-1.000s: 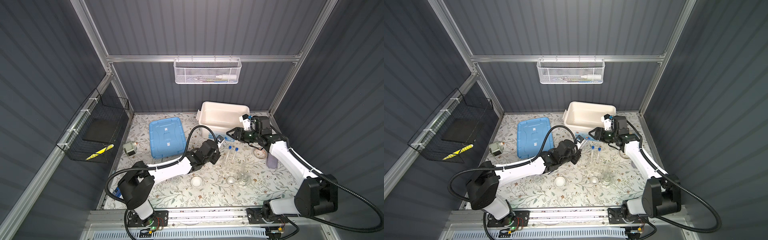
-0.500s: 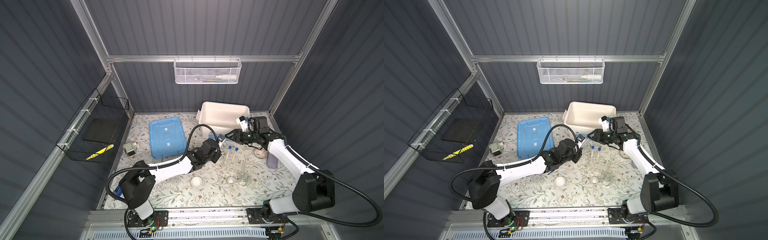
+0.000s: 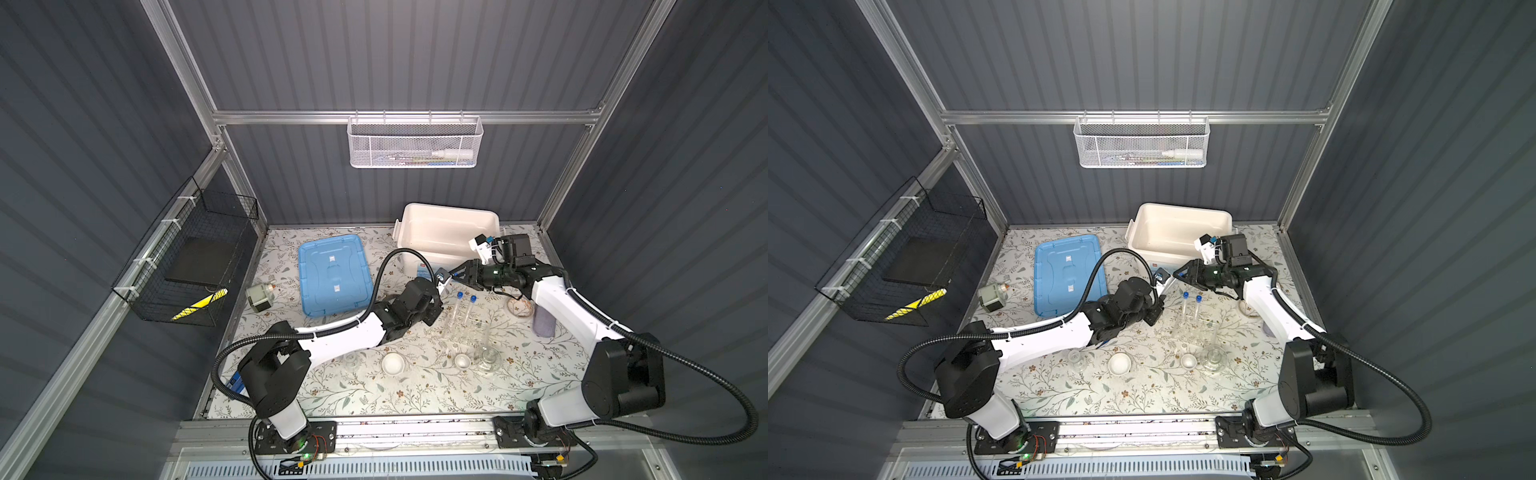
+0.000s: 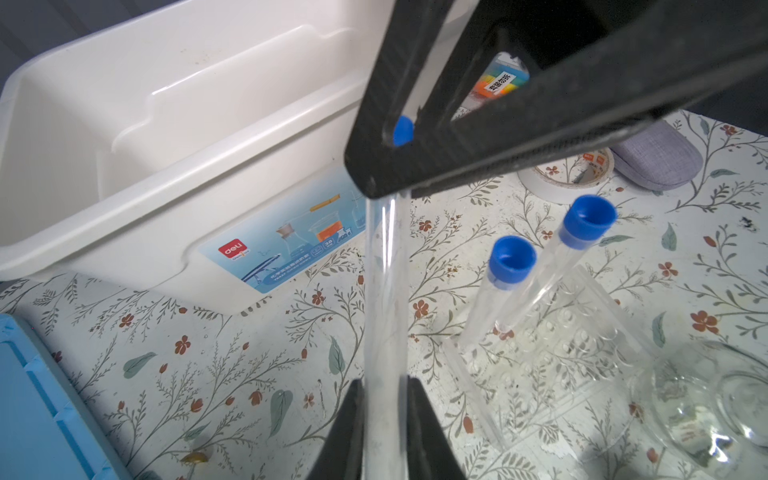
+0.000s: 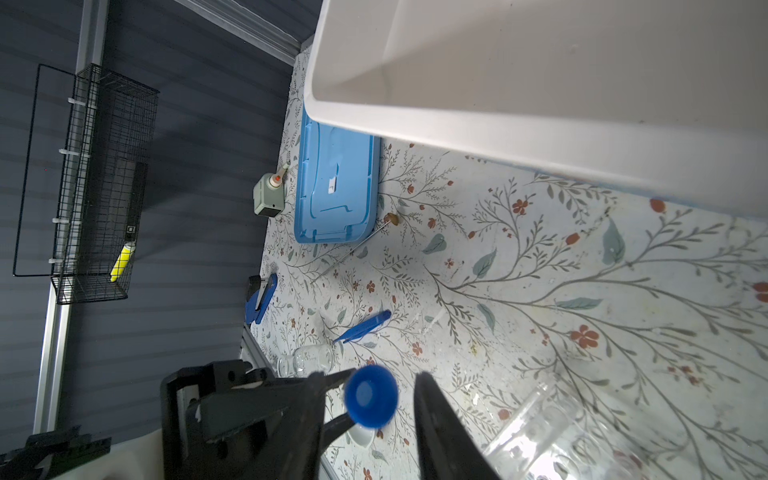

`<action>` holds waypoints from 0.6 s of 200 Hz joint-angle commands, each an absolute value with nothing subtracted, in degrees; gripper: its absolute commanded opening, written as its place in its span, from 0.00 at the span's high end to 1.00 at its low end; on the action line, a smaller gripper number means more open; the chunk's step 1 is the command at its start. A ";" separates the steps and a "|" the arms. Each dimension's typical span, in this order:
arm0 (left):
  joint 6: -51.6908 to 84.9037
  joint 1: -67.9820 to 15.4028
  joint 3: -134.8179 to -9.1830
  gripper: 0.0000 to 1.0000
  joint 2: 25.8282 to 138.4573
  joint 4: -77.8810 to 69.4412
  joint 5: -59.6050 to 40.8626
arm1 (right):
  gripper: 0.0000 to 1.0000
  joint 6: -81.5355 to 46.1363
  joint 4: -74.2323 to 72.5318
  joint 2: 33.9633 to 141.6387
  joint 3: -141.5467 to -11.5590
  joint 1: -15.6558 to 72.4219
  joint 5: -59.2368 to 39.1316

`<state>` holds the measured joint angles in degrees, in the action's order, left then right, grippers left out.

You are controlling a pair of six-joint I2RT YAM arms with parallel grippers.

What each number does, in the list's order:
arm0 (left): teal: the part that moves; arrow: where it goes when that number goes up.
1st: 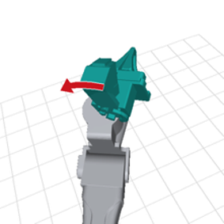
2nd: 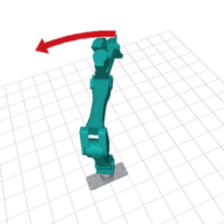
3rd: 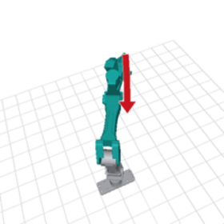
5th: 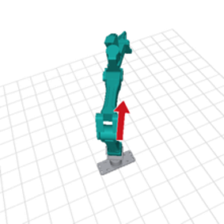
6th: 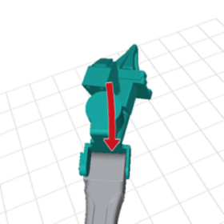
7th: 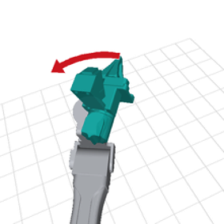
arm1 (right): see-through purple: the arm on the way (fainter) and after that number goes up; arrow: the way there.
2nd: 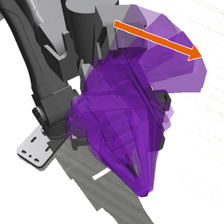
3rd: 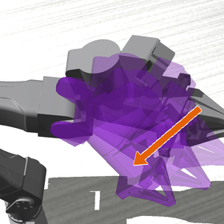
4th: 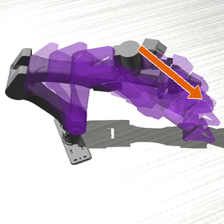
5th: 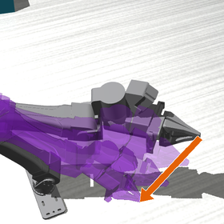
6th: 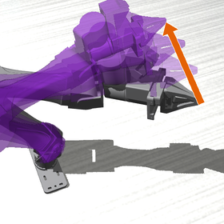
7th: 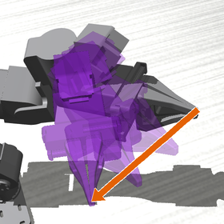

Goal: Organize the chemistry lab equipment
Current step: 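Grasp the tube's blue cap with right gripper while left gripper opens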

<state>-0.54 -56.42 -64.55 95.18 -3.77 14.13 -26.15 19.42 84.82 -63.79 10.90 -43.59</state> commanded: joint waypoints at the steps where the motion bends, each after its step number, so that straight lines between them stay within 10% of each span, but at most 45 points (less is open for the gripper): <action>1: -1.72 -56.11 -65.50 0.80 95.60 -4.92 13.77 | 0.63 -26.63 18.53 85.08 -65.62 11.51 -44.52; 120: -1.76 -56.07 -65.28 0.80 95.58 -5.10 12.96 | 0.75 -26.98 17.58 85.03 -64.95 11.95 -43.77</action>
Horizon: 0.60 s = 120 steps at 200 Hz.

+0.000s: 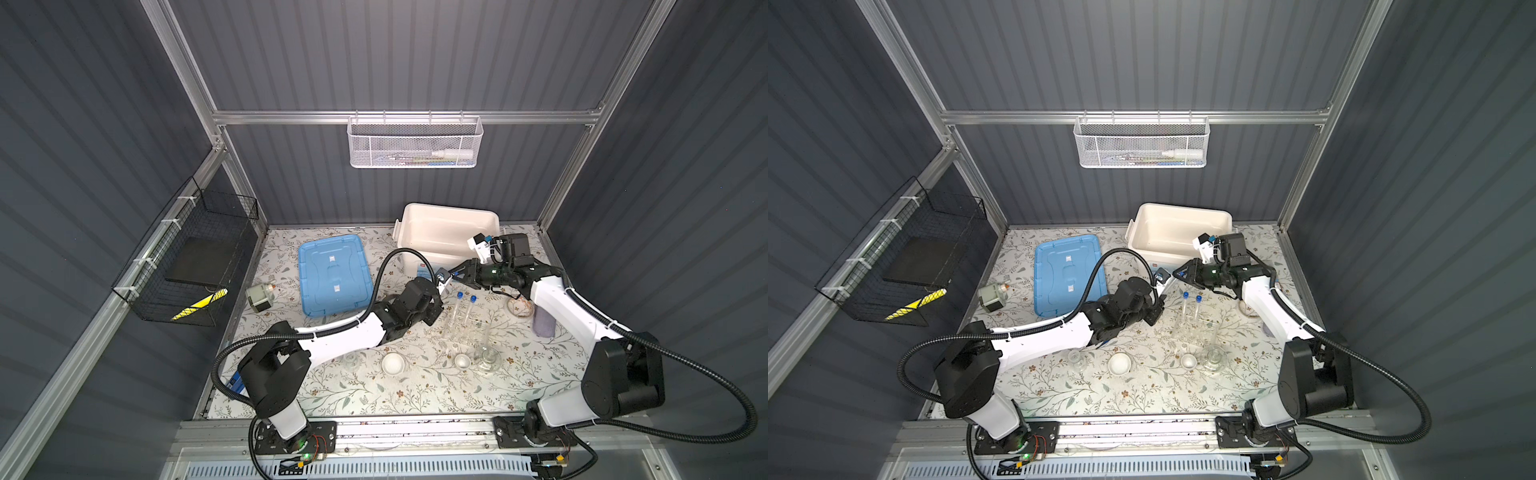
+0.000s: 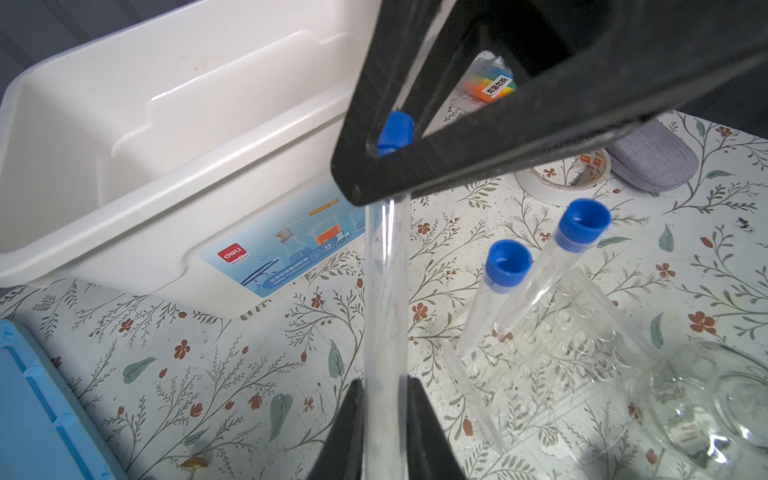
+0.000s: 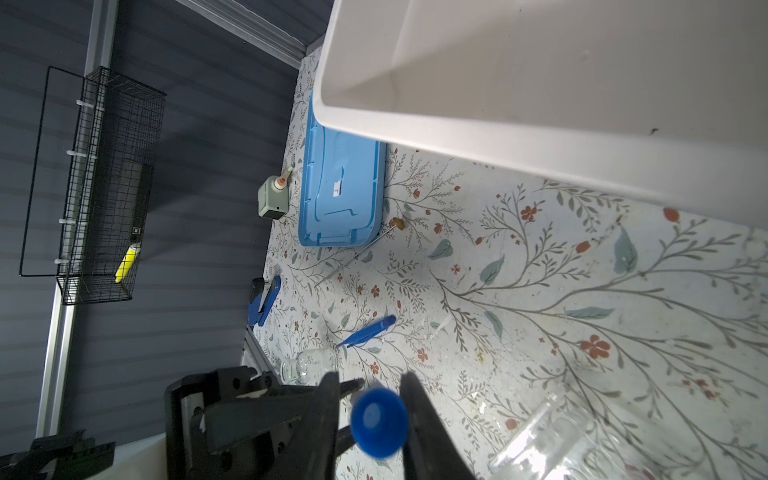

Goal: Organize the chemistry lab equipment
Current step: 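Grasp the tube's blue cap with right gripper while left gripper opens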

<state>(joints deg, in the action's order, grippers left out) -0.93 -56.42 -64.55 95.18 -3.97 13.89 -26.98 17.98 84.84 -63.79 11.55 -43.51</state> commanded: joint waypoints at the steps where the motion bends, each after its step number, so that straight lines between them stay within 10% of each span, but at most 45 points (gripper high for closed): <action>1: -1.76 -56.07 -65.29 0.80 95.60 -5.10 12.99 | 0.75 -26.98 17.62 85.01 -64.95 11.95 -43.77; 81: -1.49 -56.15 -65.20 0.76 95.71 -4.97 13.21 | 0.87 -26.98 17.52 84.26 -64.30 12.06 -43.20; 120: 0.12 -56.16 -64.07 0.43 94.81 -6.05 15.66 | 0.86 -27.72 15.79 81.92 -62.73 12.06 -40.89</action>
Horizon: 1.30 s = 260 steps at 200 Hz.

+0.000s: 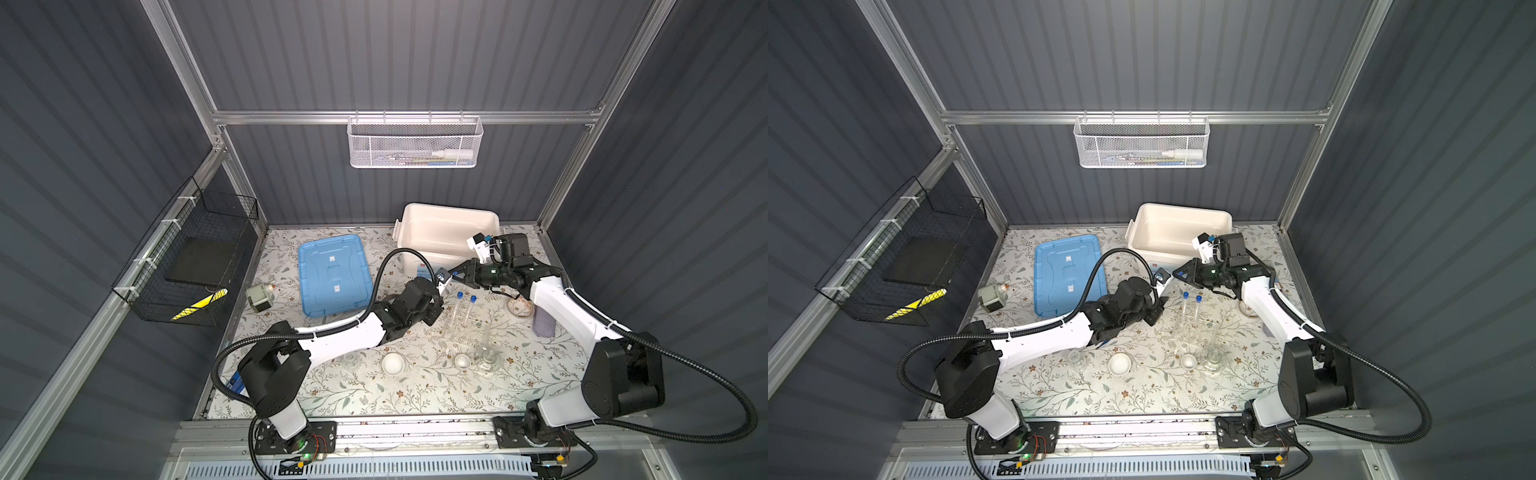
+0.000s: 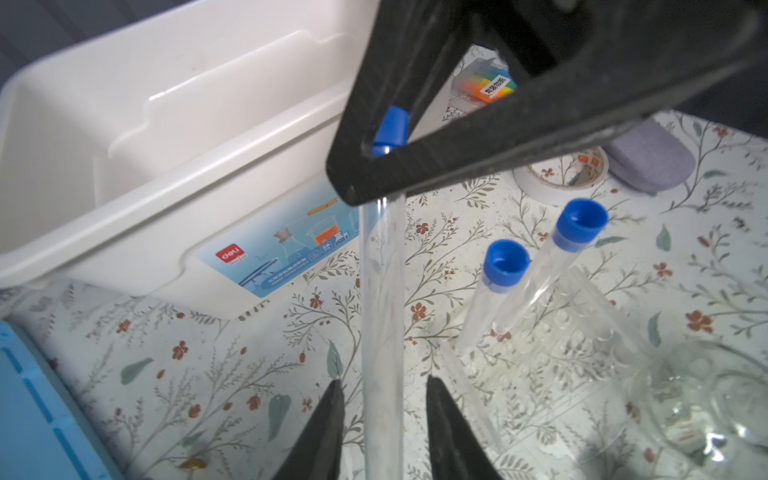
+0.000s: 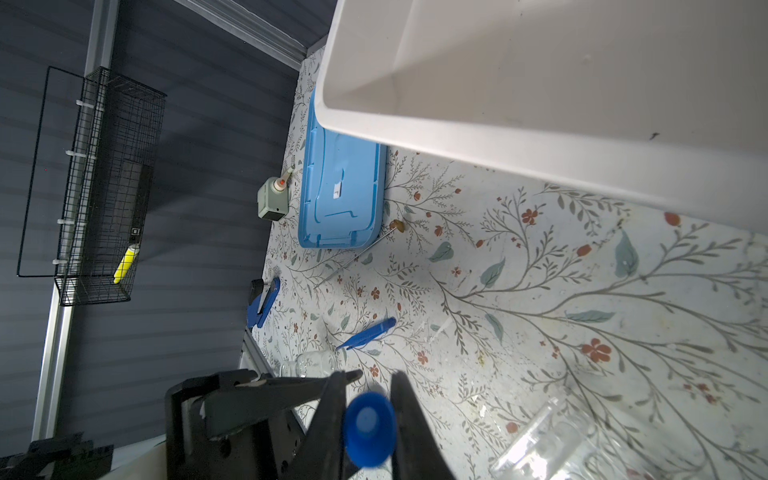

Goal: Organize the chemistry lab equipment
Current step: 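Grasp the tube's blue cap with right gripper while left gripper opens, then carry the test tube with right gripper toward the two lying tubes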

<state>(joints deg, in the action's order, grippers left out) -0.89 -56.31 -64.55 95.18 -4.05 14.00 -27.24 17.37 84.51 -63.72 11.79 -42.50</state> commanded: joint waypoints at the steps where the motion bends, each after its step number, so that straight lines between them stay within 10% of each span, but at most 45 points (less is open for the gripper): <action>1: 0.19 -56.12 -63.94 0.43 94.73 -6.15 15.69 | 0.86 -27.75 15.81 81.83 -62.65 12.09 -40.79; 66: 2.33 -56.10 -61.11 0.01 92.89 -8.26 18.34 | 0.87 -33.91 6.83 76.77 -60.34 11.87 -31.64; 260: 3.25 -56.07 -60.42 0.00 93.30 -5.82 23.03 | 0.86 -10.74 34.09 62.13 -60.99 12.19 7.80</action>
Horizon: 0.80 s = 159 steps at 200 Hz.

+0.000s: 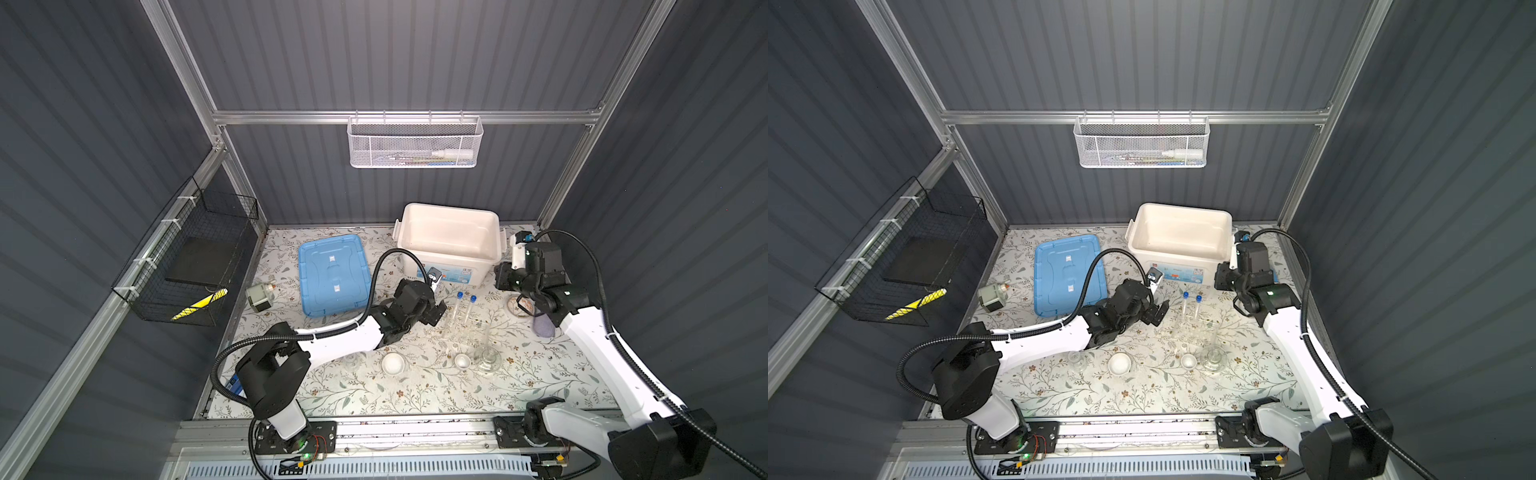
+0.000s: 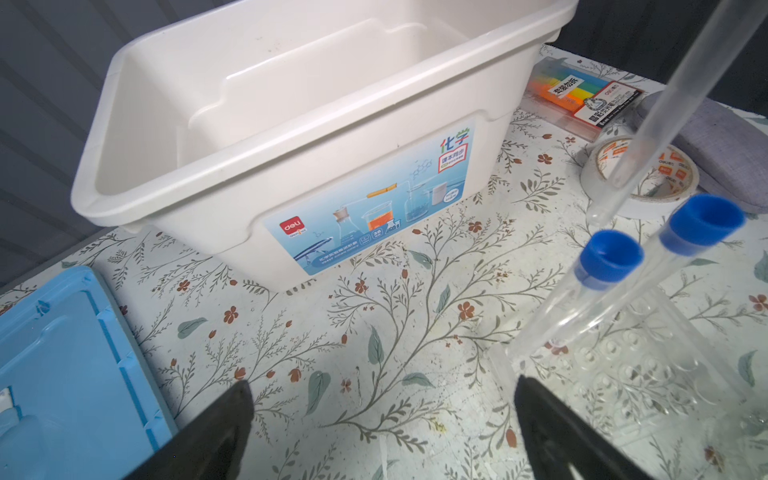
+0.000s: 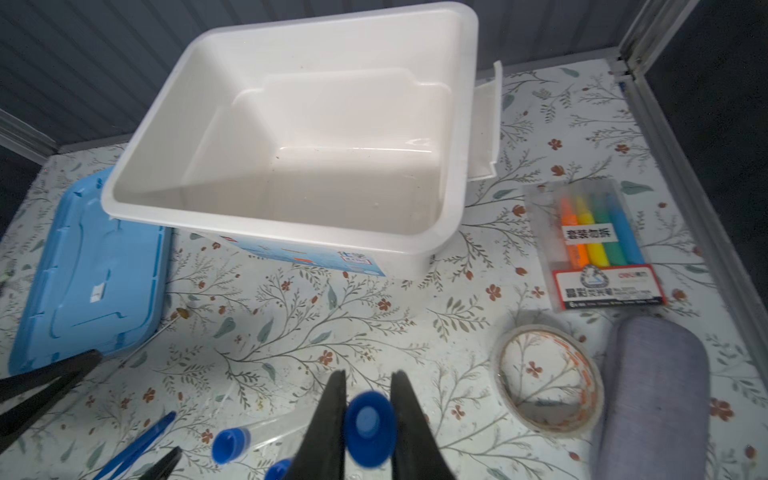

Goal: Organize the chemistry lab equipment
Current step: 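Carry the test tube with right gripper toward the two lying tubes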

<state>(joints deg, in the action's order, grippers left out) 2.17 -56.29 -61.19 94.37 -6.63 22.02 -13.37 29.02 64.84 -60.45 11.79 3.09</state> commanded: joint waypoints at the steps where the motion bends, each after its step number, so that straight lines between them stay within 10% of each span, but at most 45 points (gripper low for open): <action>1: 3.30 -56.07 -60.45 0.00 93.32 -5.81 23.03 | 0.86 -10.82 34.10 62.04 -60.95 12.21 7.81; 159: 5.54 -56.10 -59.15 0.00 93.12 -4.83 23.17 | 0.87 -16.31 23.67 51.90 -44.35 23.25 15.12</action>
